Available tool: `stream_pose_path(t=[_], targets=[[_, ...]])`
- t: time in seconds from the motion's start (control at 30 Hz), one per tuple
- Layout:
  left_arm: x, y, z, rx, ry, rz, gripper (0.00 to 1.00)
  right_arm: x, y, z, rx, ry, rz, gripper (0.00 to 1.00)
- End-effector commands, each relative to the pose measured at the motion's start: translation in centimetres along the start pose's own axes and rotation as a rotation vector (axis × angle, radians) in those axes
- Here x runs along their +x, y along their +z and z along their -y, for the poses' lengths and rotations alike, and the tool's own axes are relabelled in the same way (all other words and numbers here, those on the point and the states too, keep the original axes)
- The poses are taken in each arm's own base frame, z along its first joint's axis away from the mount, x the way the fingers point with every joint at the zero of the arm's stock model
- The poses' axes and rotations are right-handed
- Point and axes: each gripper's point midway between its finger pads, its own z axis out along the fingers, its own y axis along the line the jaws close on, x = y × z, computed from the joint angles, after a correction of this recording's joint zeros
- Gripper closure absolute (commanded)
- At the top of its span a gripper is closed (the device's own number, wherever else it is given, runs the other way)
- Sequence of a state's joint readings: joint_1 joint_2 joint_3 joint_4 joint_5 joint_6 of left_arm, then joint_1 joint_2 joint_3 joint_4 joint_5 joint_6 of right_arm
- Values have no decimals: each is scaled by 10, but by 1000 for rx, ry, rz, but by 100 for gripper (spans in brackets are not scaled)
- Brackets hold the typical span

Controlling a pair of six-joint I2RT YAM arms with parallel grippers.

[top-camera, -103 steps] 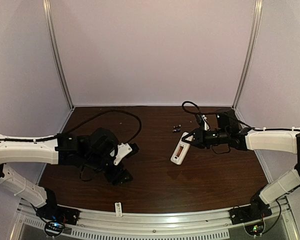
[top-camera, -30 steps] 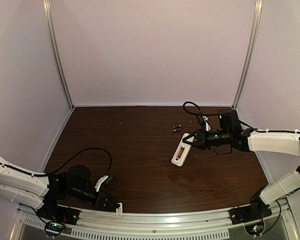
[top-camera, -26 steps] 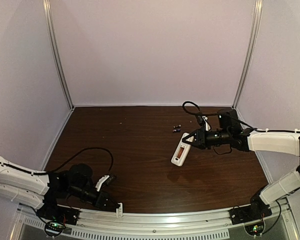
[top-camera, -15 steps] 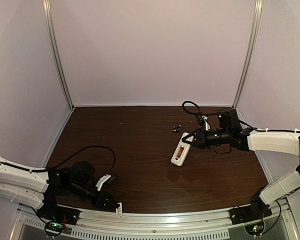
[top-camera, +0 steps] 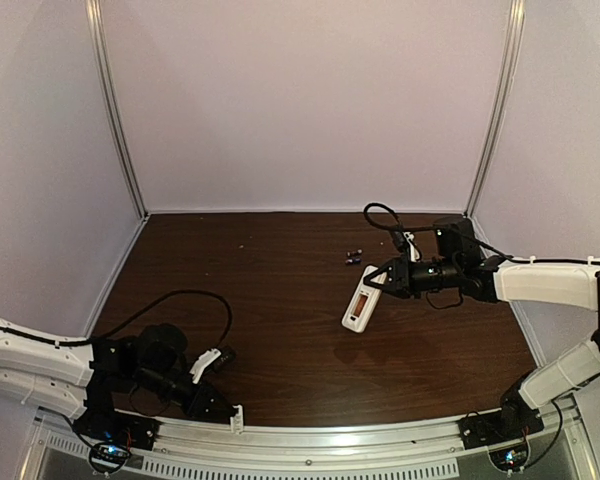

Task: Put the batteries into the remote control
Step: Pick up the battery cover from the corner of the board.

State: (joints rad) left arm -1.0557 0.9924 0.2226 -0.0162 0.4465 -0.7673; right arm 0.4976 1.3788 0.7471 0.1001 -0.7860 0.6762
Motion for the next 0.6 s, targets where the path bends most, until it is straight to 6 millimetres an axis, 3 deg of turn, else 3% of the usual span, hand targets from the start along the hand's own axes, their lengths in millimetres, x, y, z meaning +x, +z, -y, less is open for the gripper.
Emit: stream_pose_path(t=[0.0,0.2,0.37,0.57], targets=[[-73,-18,72,216,248,273,100,-7,1,-3,-13,-19,11,100],[-72,-20,90,205,409,261,100,-6,0,-2,-12,-20,9,100],[-66,-21,87,150,476,236,100,-7,0,-3,-9,-22,10,100],[-64,-18,74,110,413,236,100,-9,0,-4,-7,-23,11,100]])
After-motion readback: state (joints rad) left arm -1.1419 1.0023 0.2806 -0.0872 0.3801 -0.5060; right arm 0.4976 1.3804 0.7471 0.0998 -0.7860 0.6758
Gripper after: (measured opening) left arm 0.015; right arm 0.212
